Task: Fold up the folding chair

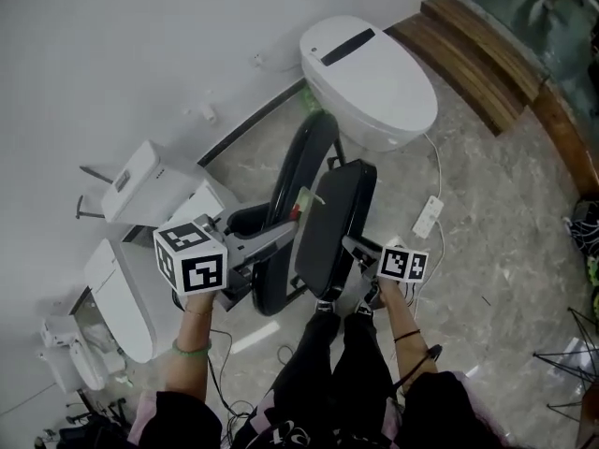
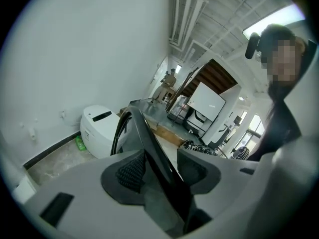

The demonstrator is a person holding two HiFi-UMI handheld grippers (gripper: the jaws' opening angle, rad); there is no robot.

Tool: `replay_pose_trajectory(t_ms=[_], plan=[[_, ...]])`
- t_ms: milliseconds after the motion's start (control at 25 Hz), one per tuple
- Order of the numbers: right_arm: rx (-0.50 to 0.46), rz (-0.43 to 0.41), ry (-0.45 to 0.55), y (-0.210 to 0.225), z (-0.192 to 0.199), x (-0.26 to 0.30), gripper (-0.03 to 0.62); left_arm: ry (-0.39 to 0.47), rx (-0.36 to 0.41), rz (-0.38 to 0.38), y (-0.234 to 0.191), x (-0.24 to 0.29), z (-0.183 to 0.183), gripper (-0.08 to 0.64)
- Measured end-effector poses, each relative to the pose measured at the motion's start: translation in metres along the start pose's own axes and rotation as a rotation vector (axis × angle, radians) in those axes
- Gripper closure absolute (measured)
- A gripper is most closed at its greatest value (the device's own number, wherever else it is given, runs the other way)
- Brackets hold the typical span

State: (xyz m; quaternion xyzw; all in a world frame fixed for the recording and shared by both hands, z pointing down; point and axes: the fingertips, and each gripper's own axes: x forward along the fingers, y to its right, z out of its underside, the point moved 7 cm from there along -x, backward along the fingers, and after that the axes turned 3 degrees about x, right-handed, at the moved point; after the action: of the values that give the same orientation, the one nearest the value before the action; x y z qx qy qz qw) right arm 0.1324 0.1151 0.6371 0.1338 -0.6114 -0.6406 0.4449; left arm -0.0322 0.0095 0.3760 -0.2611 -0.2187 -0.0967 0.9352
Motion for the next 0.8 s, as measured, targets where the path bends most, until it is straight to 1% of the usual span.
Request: replay_pose_trajectory(t_ms=[80, 240, 360, 480, 560, 600, 680, 760, 800], plan=[[-0.004, 0.007, -0.018, -0.012, -0.002, 0.014, 0.385, -0.009, -0.005, -0.026, -0.013, -0.014, -0.004, 0.365], [-0.046, 0.033, -0.073, -0.035, 0.0, 0.046, 0.397, -0.034, -0.023, -0.083, -0.049, -0.048, -0.009, 0.382], [-0.028, 0.03, -0.069, -0.046, 0.0, 0.064, 0.434, -0.048, -0.027, -0.11, -0.071, -0.067, -0.011, 0.385], [-0.026, 0.006, -0.06, -0.053, 0.0, 0.074, 0.441, -0.072, -0.023, -0.13, -0.083, -0.076, -0.014, 0.387], [-0.029, -0.016, -0.063, -0.055, -0.003, 0.082, 0.44, -0.057, -0.052, -0.094, -0.09, -0.081, -0.014, 0.387], [-0.011, -0.022, -0.062, -0.055, -0.007, 0.088, 0.44, -0.043, -0.074, -0.062, -0.092, -0.081, -0.014, 0.39], [0.059, -0.019, -0.052, -0.053, -0.018, 0.101, 0.44, -0.022, -0.109, -0.007, -0.092, -0.077, -0.015, 0.391], [0.11, -0.024, -0.058, -0.05, -0.03, 0.105, 0.466, -0.016, -0.12, 0.009, -0.09, -0.07, -0.018, 0.39], [0.128, -0.031, -0.067, -0.05, -0.034, 0.104, 0.468, -0.014, -0.128, 0.009, -0.09, -0.068, -0.02, 0.39]])
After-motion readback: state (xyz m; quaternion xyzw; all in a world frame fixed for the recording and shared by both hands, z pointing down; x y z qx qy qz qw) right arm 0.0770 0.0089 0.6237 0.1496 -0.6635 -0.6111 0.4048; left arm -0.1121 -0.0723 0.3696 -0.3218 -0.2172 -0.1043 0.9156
